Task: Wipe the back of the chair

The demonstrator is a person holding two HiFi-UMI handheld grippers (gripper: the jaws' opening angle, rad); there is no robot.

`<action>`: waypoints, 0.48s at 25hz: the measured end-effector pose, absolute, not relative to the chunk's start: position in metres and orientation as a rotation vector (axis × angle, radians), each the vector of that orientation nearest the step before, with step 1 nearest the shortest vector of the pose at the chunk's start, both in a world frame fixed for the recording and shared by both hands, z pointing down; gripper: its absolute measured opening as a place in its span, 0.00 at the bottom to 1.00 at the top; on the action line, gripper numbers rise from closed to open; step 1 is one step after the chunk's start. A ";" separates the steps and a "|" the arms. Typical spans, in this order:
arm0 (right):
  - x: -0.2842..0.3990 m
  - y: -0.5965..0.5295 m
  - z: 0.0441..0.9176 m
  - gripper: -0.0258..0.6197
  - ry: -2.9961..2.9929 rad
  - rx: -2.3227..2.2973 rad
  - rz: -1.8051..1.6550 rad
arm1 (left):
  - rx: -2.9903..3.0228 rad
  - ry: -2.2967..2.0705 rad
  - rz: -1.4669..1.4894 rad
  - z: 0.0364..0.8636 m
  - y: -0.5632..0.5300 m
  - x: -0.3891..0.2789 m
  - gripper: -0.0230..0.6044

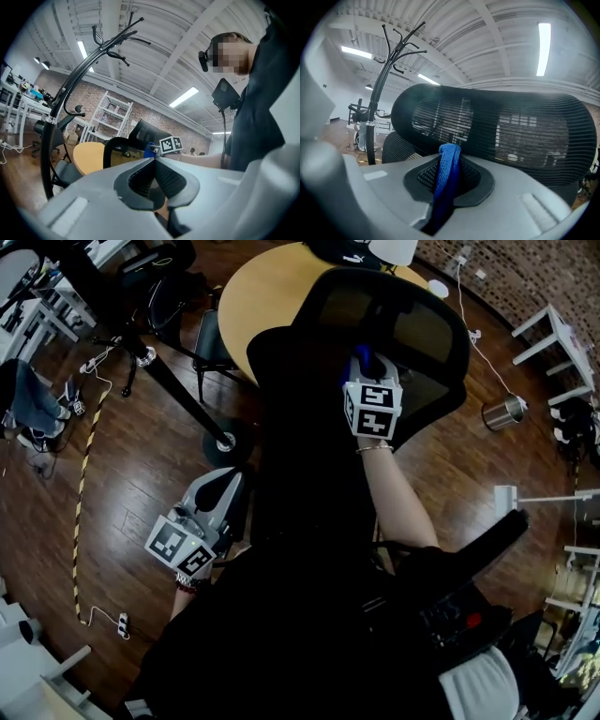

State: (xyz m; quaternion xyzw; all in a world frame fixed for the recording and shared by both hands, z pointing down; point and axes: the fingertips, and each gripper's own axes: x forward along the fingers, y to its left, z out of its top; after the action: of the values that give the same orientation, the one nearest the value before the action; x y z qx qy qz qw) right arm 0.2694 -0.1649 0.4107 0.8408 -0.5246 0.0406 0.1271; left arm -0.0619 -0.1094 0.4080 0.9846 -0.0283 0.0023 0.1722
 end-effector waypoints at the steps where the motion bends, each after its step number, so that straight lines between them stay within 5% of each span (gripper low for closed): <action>1: 0.263 -0.171 0.411 0.10 -1.539 2.447 0.116 | 2.794 -0.088 0.008 0.408 -0.113 -0.066 0.05; 12: 0.194 -0.232 0.406 0.10 -1.716 2.360 0.104 | 2.788 -0.200 0.014 0.409 -0.133 -0.103 0.05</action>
State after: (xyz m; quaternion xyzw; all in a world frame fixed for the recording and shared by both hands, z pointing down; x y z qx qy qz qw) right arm 0.1938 -0.2320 0.4065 0.8033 -0.5842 0.0354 0.1106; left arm -0.1029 -0.1333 0.4092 0.9825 -0.0703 0.0048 0.1721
